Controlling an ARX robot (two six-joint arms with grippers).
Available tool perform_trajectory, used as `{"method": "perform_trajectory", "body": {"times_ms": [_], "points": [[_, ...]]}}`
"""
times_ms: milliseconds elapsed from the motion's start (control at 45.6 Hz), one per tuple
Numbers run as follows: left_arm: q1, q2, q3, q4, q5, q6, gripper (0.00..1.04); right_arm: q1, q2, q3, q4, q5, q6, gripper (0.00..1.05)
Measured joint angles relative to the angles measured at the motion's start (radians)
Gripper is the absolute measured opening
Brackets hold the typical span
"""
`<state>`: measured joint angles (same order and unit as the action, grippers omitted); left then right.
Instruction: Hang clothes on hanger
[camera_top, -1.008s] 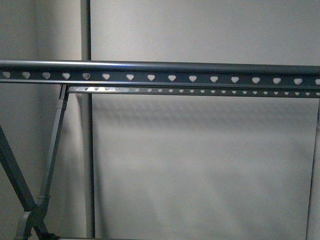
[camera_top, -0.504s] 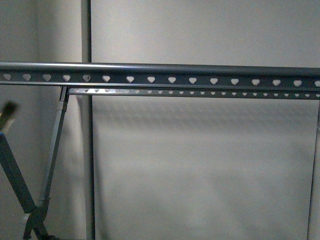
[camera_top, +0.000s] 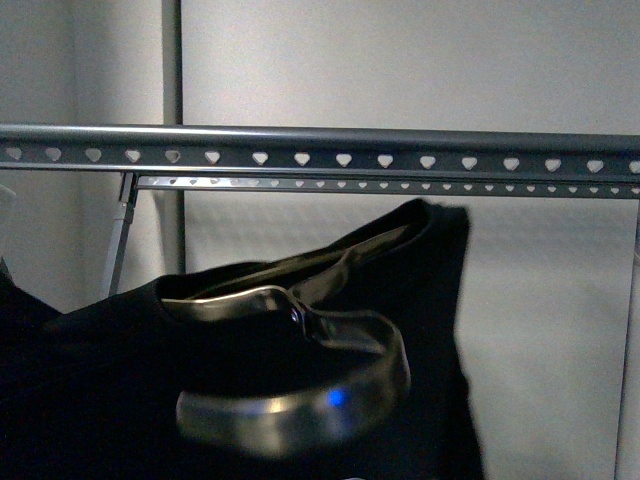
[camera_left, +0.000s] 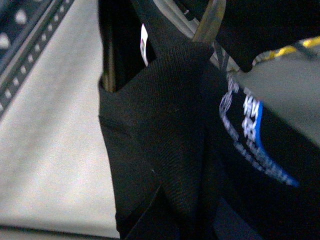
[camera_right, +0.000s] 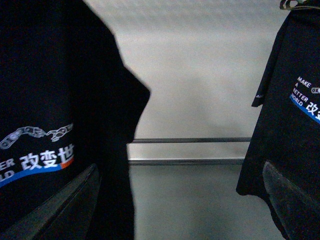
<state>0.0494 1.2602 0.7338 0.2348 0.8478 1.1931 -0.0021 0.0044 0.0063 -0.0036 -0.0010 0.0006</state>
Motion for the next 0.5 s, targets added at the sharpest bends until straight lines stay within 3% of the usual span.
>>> {"method": "perform_trajectory", "body": {"times_ms": [88, 175, 307, 504], "points": [[-0.034, 0.01, 0.04, -0.031, 0.021, 0.253, 0.04, 0.0, 0.0, 0.0, 0.0, 0.0, 0.0, 0.97], [-0.077, 0.007, 0.048, -0.043, 0.037, 0.343, 0.04, 0.0, 0.0, 0.0, 0.0, 0.0, 0.0, 0.97], [-0.13, 0.0, 0.044, -0.007, 0.03, 0.396, 0.04, 0.0, 0.0, 0.0, 0.0, 0.0, 0.0, 0.97], [-0.134, 0.0, 0.043, 0.002, 0.022, 0.415, 0.04, 0.0, 0.0, 0.0, 0.0, 0.0, 0.0, 0.97]]}}
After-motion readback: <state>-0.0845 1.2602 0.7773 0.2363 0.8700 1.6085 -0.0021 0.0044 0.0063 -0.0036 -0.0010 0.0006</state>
